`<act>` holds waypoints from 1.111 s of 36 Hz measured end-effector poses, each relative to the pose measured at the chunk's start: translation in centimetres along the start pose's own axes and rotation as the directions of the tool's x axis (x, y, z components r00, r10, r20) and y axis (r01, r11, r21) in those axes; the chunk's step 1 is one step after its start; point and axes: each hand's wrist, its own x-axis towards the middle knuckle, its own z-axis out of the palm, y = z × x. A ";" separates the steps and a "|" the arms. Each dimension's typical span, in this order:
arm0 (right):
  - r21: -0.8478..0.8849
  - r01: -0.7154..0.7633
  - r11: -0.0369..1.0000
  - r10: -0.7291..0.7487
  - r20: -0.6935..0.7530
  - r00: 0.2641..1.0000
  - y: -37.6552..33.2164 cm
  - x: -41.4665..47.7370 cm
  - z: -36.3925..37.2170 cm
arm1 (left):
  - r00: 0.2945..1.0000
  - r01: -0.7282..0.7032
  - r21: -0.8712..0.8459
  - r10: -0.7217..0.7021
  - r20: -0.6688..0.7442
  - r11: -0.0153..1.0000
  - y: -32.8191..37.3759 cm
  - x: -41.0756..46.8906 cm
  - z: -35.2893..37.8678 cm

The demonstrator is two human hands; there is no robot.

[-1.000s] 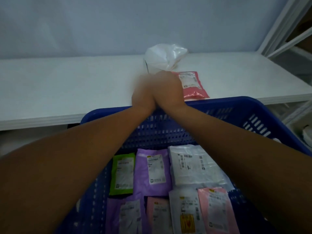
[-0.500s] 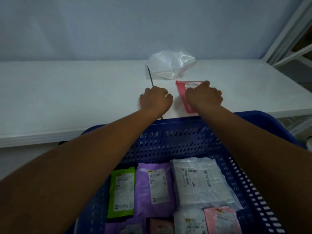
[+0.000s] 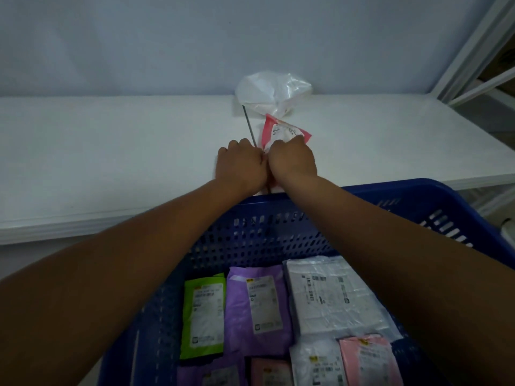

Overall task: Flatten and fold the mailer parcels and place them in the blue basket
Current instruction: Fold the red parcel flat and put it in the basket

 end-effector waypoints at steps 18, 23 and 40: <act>-0.374 0.385 0.844 -0.456 -0.123 0.881 -2.1 -4.4 3.8 | 0.922 -0.125 -0.005 0.118 0.370 0.992 -7.3 -3.7 -7.1; -0.605 0.531 0.593 -0.691 -0.043 0.722 -1.7 -4.2 3.5 | 0.900 -0.159 -0.048 0.165 0.403 0.986 -9.5 -3.7 -8.6; -0.411 0.777 0.476 -0.530 0.572 0.627 -0.5 -1.1 2.6 | 0.871 -0.116 -0.096 0.148 0.469 0.989 -13.1 -3.7 -9.4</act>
